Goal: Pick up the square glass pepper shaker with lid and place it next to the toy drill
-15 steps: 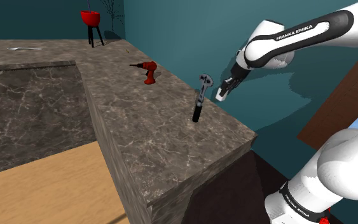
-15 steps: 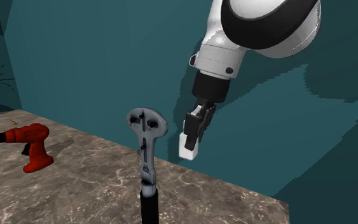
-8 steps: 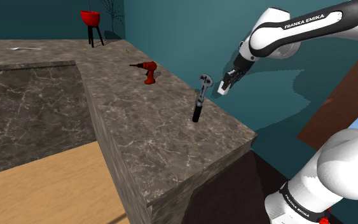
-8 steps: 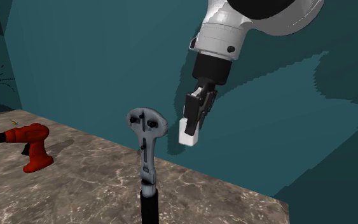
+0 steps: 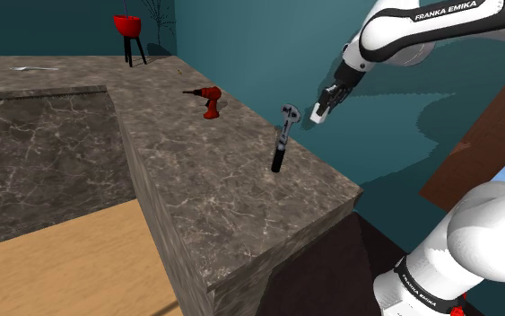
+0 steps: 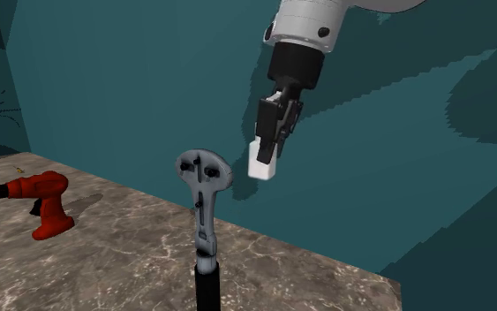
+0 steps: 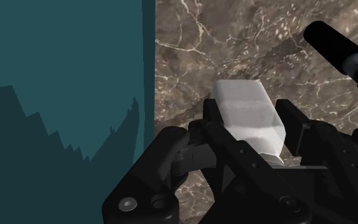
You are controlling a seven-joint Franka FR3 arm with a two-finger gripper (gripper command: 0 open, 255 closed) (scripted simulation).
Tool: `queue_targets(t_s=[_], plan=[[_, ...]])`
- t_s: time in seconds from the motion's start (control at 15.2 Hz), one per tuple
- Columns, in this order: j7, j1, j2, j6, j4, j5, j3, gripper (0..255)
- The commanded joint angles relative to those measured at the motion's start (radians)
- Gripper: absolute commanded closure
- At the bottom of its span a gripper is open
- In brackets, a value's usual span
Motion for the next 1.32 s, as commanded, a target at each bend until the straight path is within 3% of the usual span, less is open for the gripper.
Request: queue_targets(t_s=[0.0,0.46,1.25], plan=[[0.003,0.0,-0.007,-0.028,0.021,-0.001,0.003,255],[0.012,0.0,-0.022,-0.124,0.102,-0.003,0.01,255],[0.157,0.087,0.356,-0.114,0.47,0.053,0.102,255]])
